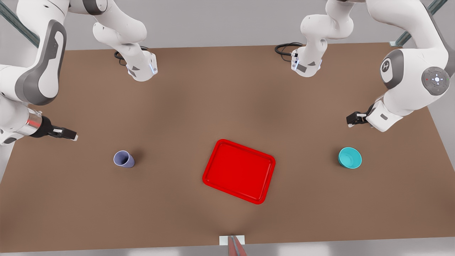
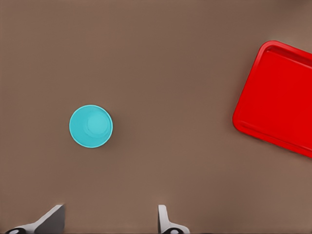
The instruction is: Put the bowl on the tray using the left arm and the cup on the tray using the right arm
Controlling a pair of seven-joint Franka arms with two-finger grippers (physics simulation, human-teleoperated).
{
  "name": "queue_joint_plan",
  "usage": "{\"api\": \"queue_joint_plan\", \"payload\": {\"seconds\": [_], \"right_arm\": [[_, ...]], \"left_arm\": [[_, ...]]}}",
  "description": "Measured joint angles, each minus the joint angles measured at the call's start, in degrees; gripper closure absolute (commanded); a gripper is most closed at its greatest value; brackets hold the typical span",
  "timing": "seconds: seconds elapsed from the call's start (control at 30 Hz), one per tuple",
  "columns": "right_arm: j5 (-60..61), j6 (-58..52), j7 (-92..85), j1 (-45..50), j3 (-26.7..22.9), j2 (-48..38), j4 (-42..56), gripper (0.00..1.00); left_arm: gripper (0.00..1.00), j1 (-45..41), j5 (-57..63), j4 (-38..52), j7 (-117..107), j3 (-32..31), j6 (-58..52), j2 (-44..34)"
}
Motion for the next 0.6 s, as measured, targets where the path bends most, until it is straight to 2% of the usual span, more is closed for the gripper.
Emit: {"api": "queue_joint_plan", "payload": {"seconds": [0.07, 0.13, 0.17, 0.27, 0.3, 0.43, 0.6], "right_arm": [[-0.02, 0.00, 0.00, -0.10, 0.00, 0.00, 0.00, 0.00], [-0.02, 0.00, 0.00, 0.06, 0.00, -0.03, 0.00, 0.00], [-0.02, 0.00, 0.00, 0.00, 0.00, 0.00, 0.00, 0.00], [-0.02, 0.00, 0.00, 0.14, 0.00, -0.01, 0.00, 0.00], [0.03, 0.00, 0.00, 0.14, 0.01, 0.00, 0.00, 0.00], [-0.02, 0.00, 0.00, 0.15, 0.09, 0.00, 0.00, 0.00], [-0.02, 0.00, 0.00, 0.05, 0.09, 0.00, 0.00, 0.00]], "left_arm": [[0.00, 0.64, 0.06, -0.03, -0.70, -0.01, 0.08, 2.14], [0.00, 6.33, -0.27, 0.59, 0.15, 2.03, 2.30, 11.40], [0.00, 9.65, -1.43, -0.12, 1.89, 2.54, 8.61, 16.06], [0.00, 15.12, -7.19, -11.27, 20.98, 2.56, 25.23, 19.87], [0.00, 16.83, -9.58, -11.83, 25.53, 2.56, 29.14, 22.80], [0.00, 17.10, -17.04, -13.86, 27.42, 2.56, 36.56, 26.36], [0.00, 17.43, -20.96, -13.77, 27.51, 2.56, 37.68, 27.96]]}}
